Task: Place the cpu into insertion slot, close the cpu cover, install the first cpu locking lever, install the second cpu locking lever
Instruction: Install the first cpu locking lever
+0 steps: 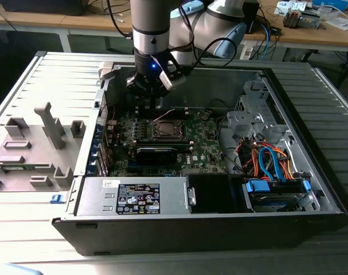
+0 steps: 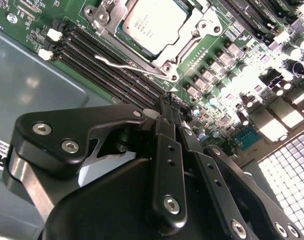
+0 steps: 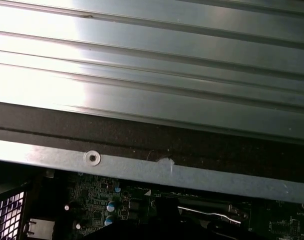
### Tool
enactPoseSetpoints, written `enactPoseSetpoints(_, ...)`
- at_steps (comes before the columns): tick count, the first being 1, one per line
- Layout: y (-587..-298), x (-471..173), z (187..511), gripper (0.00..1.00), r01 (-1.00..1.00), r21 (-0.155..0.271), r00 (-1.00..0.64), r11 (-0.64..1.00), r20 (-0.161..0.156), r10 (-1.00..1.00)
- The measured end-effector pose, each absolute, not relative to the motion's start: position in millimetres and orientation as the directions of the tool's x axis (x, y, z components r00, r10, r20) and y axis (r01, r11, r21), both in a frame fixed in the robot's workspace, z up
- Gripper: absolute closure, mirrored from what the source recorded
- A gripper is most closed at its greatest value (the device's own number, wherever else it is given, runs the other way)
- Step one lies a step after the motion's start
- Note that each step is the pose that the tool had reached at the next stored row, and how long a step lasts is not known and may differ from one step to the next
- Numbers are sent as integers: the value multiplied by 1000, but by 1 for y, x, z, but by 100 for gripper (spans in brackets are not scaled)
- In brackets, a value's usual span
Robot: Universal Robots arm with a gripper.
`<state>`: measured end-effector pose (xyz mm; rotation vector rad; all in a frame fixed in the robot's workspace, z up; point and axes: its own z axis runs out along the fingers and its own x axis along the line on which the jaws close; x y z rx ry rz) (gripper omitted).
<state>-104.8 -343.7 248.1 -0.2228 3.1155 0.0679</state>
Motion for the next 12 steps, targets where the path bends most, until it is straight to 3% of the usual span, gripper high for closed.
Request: enactPoseSetpoints(12,-344,-105,245,89,-143,42,-990,989,-20,-142)
